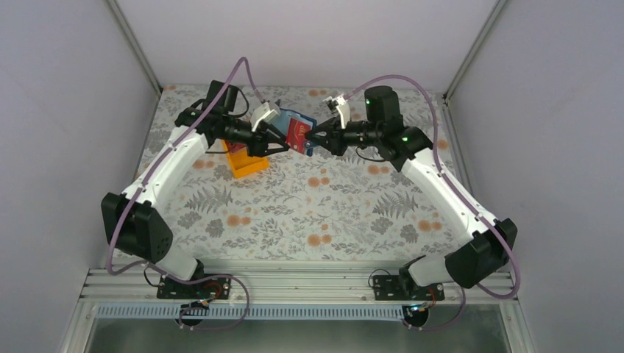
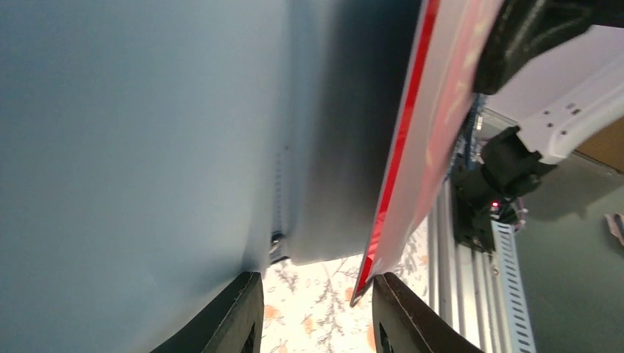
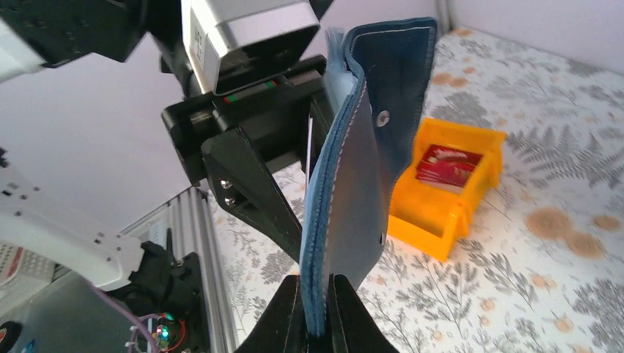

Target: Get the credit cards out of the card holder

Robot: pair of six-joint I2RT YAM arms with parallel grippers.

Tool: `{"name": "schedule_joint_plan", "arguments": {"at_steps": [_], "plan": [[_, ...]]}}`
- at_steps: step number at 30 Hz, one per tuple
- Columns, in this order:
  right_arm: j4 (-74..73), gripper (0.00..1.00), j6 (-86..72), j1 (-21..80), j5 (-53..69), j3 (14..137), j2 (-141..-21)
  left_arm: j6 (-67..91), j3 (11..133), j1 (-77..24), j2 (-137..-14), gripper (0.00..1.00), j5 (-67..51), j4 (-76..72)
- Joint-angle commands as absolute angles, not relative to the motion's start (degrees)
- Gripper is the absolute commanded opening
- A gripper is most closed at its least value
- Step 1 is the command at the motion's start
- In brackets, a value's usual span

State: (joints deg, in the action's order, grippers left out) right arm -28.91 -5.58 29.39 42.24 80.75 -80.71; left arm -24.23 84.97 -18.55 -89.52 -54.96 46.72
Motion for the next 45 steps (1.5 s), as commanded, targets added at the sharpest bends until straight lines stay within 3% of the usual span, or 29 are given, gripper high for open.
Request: {"name": "schedule_joint_plan", "arguments": {"at_steps": [1,6,14,18,20,23,24,27,31,34,39,43,45], "plan": [[-23.87,0.04,-2.11,29.98,50.49,79.73,-78.75,-29.73,84.64,-18.91,-87.22,0.37,-62.89,49.07],[-23.91,0.04,-2.23,29.99,47.17,79.12,-78.64,-33.87,89.76,-18.98,-87.80,0.27,-68.64,54.77],[-23.62,0.04,-2.83,30.00,48.48,79.87,-79.56,-38.96,94.29,-19.01,-87.26,0.25,-72.50,61.23],[-23.47,0.04,-2.73,29.98,48.19,79.57,-78.99,-38.94,94.63,-19.24,-88.10,0.17,-74.10,61.40],[-23.57,0.04,-2.60,29.97,48.16,79.28,-78.54,-38.44,95.06,-19.27,-88.37,0.05,-74.58,61.29],[-24.05,0.04,-2.06,29.93,48.04,79.13,-78.05,-38.82,95.64,-19.29,-88.22,0.02,-74.76,61.73],[-24.14,0.07,-1.88,29.93,47.95,79.02,-77.88,-39.14,95.82,-19.25,-88.10,0.02,-75.05,61.97],[-23.54,0.29,-1.35,29.34,48.05,77.36,-76.81,-39.74,96.21,-18.83,-87.55,0.02,-75.04,62.34],[-22.08,0.36,-1.64,27.91,49.50,74.73,-75.24,-40.34,95.93,-17.99,-87.13,0.02,-74.95,62.60],[-22.15,0.31,-1.63,27.64,51.40,74.68,-75.15,-40.83,95.64,-17.96,-87.26,0.02,-75.03,62.81],[-22.83,0.06,-0.70,27.51,53.15,74.83,-75.06,-41.08,95.67,-17.98,-87.34,0.02,-74.80,62.98],[-22.72,0.04,-0.44,27.24,54.03,74.67,-74.55,-42.10,95.13,-18.02,-87.26,0.02,-74.94,63.47],[-22.83,0.04,-0.29,27.19,54.30,74.77,-74.37,-41.56,95.08,-18.01,-87.34,0.09,-74.78,63.11]]}}
